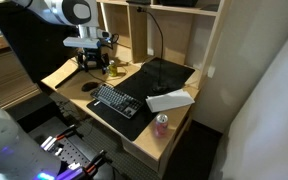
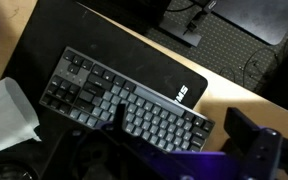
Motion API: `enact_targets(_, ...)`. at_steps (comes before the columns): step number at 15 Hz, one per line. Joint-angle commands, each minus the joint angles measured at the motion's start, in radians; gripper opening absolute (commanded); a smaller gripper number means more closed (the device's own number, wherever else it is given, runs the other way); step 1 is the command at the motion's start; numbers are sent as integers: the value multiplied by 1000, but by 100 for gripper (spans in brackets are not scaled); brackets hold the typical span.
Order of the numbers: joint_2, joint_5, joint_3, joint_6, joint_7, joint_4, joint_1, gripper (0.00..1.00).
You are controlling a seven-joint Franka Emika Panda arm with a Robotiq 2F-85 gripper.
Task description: Click the top left button on the keyboard
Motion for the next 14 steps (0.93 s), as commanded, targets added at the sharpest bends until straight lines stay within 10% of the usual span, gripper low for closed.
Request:
enact_targets(1,5,2,12,-1,1,3,-11,100)
enact_targets(14,32,111,6,-66,-320,19,3,100)
